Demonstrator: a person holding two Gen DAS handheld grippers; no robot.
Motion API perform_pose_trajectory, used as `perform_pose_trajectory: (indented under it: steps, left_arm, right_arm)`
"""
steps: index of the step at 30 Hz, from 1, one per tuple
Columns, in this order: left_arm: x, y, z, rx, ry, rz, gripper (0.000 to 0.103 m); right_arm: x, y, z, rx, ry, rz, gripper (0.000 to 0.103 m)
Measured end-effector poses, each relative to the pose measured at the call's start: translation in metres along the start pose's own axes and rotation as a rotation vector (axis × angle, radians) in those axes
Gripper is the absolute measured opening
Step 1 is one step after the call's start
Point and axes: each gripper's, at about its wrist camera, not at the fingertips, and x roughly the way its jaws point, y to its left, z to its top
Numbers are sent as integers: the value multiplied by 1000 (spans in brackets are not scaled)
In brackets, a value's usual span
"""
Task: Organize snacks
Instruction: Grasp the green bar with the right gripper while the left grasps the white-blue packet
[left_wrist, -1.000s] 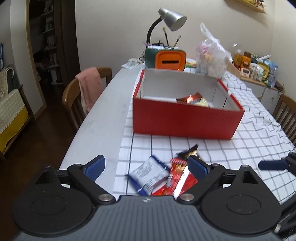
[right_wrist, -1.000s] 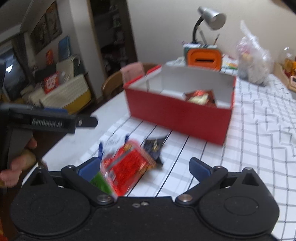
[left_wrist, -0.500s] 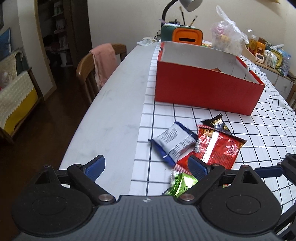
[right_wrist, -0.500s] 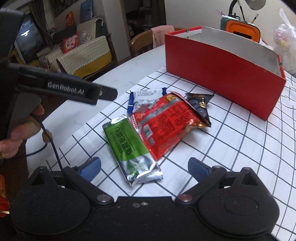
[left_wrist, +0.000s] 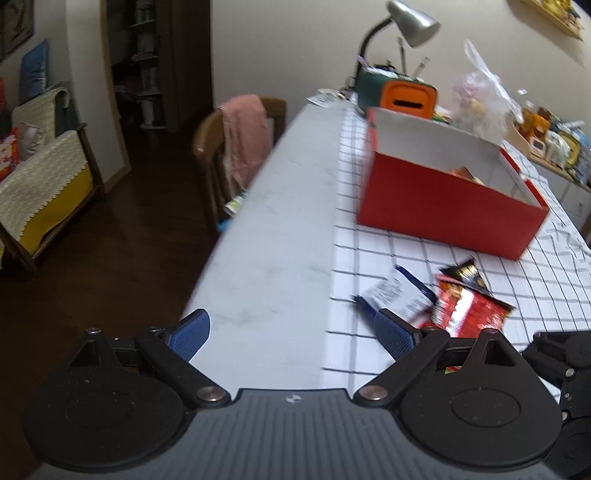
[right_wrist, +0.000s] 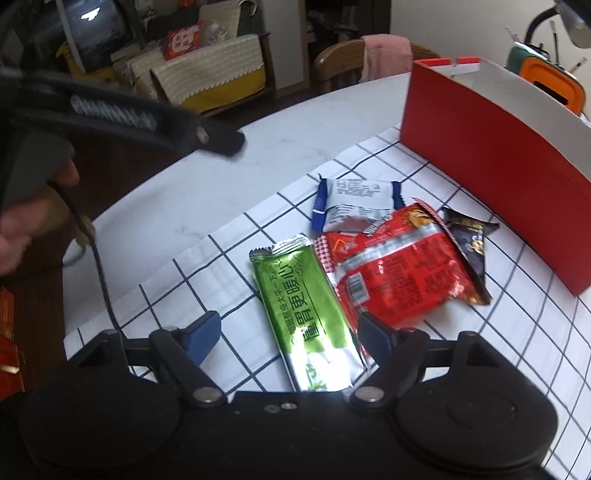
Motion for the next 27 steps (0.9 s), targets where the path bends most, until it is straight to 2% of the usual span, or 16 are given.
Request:
perform_pose_trajectory:
  steps: [5, 12, 19, 22, 27]
  left_arm:
    - [5, 21, 3, -30, 17, 16, 97]
    - [15, 14, 1, -5, 36, 25, 97]
    - [16, -4, 9, 39, 16, 32, 97]
    - [17, -11, 16, 74, 5, 15, 97]
    - [24, -30, 24, 189, 2, -88, 97]
  right_arm:
    - [16, 2, 3, -14, 40, -13, 73]
    - [21, 7, 4, -29, 54, -57, 64]
    - [19, 13, 2, -48, 52, -103, 43]
    - [16, 13, -2, -38, 34, -96, 43]
    - [5, 2, -15, 53, -30, -49, 42]
